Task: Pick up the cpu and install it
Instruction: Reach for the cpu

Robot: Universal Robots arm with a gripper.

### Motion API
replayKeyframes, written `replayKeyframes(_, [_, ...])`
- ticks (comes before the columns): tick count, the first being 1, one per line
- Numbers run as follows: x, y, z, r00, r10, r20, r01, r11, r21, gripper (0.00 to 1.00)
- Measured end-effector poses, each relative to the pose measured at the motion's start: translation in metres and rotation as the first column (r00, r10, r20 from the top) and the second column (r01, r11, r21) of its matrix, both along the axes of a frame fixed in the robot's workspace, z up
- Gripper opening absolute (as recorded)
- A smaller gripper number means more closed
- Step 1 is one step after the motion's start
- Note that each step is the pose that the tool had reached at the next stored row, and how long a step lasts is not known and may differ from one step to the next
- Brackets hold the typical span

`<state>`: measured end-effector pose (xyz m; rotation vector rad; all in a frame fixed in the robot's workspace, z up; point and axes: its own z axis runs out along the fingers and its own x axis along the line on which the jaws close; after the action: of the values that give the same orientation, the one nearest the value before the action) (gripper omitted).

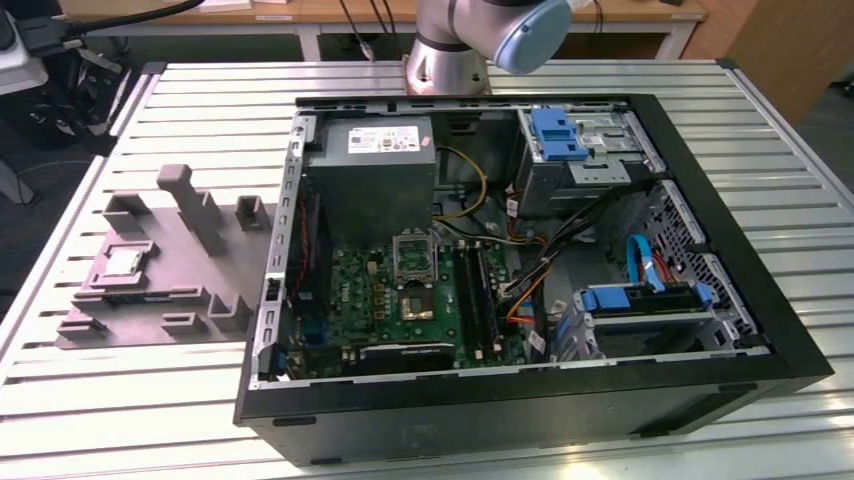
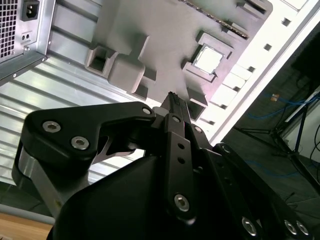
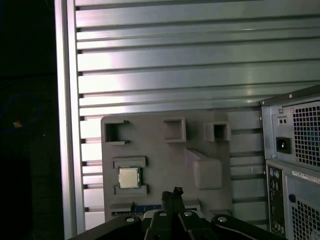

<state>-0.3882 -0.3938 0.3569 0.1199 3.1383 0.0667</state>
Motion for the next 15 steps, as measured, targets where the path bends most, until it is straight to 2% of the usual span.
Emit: replayKeyframes(15, [-0.014, 0.0021, -0.0016, 1.0000, 0.000, 0.0000, 0.000, 1.0000, 0.0000, 0.11])
